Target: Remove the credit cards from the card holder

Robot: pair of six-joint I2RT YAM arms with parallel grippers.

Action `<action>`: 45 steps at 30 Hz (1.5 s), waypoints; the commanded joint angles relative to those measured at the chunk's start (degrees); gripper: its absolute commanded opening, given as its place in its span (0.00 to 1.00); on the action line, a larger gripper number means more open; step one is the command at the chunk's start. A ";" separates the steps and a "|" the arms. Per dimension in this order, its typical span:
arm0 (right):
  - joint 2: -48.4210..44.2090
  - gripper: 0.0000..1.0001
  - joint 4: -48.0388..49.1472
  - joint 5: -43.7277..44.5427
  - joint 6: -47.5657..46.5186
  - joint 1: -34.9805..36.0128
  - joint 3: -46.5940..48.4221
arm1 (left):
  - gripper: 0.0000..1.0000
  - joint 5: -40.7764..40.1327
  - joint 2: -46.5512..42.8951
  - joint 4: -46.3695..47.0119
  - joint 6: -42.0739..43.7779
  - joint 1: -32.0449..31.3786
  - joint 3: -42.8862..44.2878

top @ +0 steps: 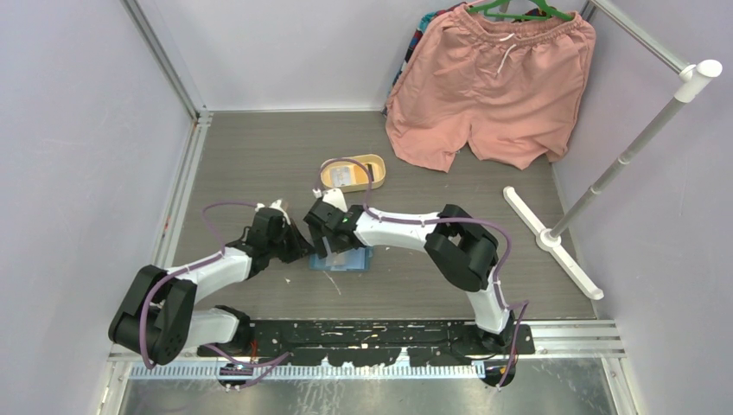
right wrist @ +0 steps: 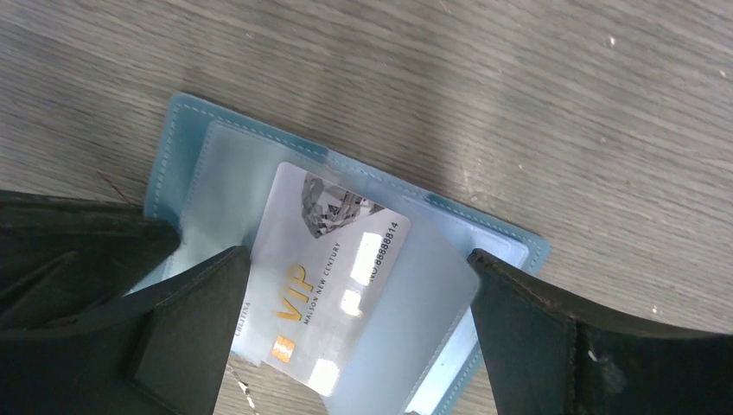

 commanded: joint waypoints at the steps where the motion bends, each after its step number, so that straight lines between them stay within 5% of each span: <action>1: -3.42 1.00 -4.35 2.56 0.34 0.33 -2.27 | 0.00 -1.74 0.53 -0.94 1.19 0.25 -0.17; 27: -6.73 1.00 -8.08 10.29 -2.47 0.37 0.96 | 0.00 -1.65 0.95 -0.38 1.26 0.31 -0.77; 45: -3.69 0.90 -15.23 -0.38 5.99 0.34 6.71 | 0.00 -1.10 1.43 0.02 1.20 0.27 -1.01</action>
